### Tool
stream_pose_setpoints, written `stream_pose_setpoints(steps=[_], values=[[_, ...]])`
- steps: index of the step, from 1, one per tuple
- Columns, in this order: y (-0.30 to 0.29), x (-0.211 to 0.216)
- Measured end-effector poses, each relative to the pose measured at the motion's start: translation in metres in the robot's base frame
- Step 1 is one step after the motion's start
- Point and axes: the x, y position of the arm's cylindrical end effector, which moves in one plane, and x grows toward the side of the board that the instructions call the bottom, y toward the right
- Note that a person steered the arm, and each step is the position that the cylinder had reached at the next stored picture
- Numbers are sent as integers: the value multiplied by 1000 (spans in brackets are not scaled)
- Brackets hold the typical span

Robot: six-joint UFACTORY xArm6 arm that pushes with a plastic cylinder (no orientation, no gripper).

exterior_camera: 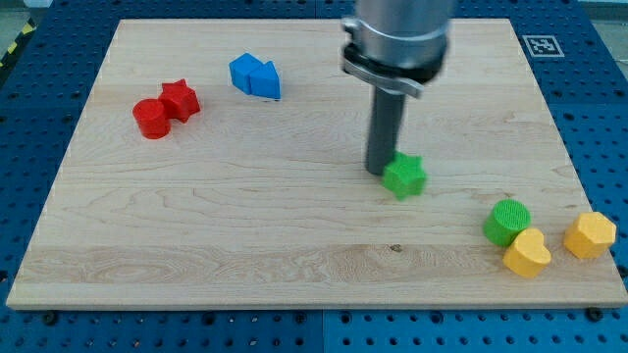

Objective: Move your arm to red circle

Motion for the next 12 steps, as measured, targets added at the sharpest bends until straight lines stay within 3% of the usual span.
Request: stream_pose_setpoints(steps=[2, 4, 6, 8, 10, 12], values=[[77, 50], [80, 53], [-15, 1], [-19, -1], [-117, -18], [-271, -20]])
